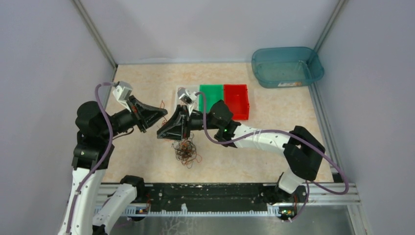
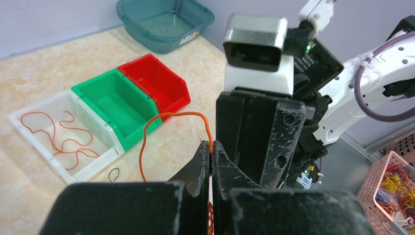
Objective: Untangle the cables
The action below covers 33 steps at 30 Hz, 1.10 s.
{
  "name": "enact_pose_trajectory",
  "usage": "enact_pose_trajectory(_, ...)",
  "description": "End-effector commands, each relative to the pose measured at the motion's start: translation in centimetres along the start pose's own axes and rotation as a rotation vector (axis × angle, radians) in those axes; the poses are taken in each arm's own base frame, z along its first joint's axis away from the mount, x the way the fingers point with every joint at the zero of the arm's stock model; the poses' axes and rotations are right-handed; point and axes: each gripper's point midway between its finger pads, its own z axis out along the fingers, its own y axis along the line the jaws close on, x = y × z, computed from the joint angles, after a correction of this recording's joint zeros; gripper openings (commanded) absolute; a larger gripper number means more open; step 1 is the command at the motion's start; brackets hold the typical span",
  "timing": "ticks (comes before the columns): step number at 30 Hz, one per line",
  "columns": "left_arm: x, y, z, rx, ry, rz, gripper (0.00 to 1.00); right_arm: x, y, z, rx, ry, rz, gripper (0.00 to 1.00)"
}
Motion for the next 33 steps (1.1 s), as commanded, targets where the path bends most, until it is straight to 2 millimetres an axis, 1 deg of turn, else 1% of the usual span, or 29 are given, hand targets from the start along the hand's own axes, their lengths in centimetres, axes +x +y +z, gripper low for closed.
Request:
enact_pose_trajectory(1, -3.7, -0.9, -0.5, -0.012, -0.094, 0.101, 0.0, -0.8, 1.6, -0.1, -0.053, -0.063, -0.014, 0.21)
enact_pose_trajectory(3, -4.6, -0.8, -0.6, -0.033, -0.118, 0.131, 0.0, -0.4, 1.6, -0.5, -0.044, -0.083, -0.005, 0.14)
enact_pose_trajectory(4, -5.0, -0.7, -0.7, -0.046, -0.13, 0.144, 0.0, 0.0, 1.6, -0.7, -0.034, -0.089, 0.002, 0.13)
enact_pose_trajectory(10, -7.6, -0.9, -1.3, -0.087, -0.201, 0.233, 0.0, 3.5, 0.6, -1.5, 0.035, -0.054, 0.042, 0.1)
enact_pose_trajectory(13, -7.9, -1.0, -1.3, -0.084, -0.201, 0.232, 0.0, 4.2, 0.1, -1.8, 0.056, -0.067, 0.064, 0.08)
enact_pose_trajectory(14, -7.8, -1.2, -1.3, -0.076, -0.198, 0.232, 0.0, 4.1, 0.1, -1.9, 0.058, -0.075, 0.057, 0.11)
enact_pose_trajectory(15, -7.6, -1.2, -1.3, -0.07, -0.192, 0.233, 0.0, 3.5, 0.2, -2.0, 0.065, -0.088, 0.042, 0.21)
enact_pose_trajectory(17, -7.2, -1.1, -1.3, -0.071, -0.183, 0.23, 0.0, 1.6, 0.8, -2.3, 0.081, -0.11, -0.011, 0.41)
enact_pose_trajectory(18, -7.0, -1.1, -1.3, -0.07, -0.177, 0.227, 0.0, 0.4, 1.1, -2.6, 0.092, -0.123, -0.044, 0.48)
enact_pose_trajectory(20, -6.3, -1.2, -1.2, -0.054, -0.154, 0.211, 0.0, -2.0, 1.8, -3.3, 0.119, -0.145, -0.108, 0.57)
enact_pose_trajectory(22, -5.5, -1.4, -1.1, -0.031, -0.131, 0.191, 0.0, -4.4, 2.6, -4.1, 0.131, -0.163, -0.152, 0.63)
enact_pose_trajectory(24, -4.8, -1.9, -0.9, 0.008, -0.108, 0.176, 0.0, -6.1, 3.5, -4.7, 0.112, -0.172, -0.181, 0.7)
enact_pose_trajectory(25, -4.5, -2.2, -0.9, 0.033, -0.095, 0.17, 0.0, -6.6, 4.0, -4.8, 0.091, -0.168, -0.191, 0.77)
enact_pose_trajectory(27, -3.9, -3.0, -0.9, 0.086, -0.072, 0.161, 0.0, -6.9, 4.5, -4.7, 0.057, -0.142, -0.19, 0.81)
enact_pose_trajectory(31, -3.1, -3.8, -0.8, 0.153, -0.036, 0.135, 0.0, -7.1, 4.6, -4.2, 0.004, -0.118, -0.183, 0.83)
enact_pose_trajectory(33, -2.8, -4.2, -0.9, 0.178, -0.024, 0.129, 0.0, -7.3, 5.0, -3.9, -0.036, -0.122, -0.189, 0.83)
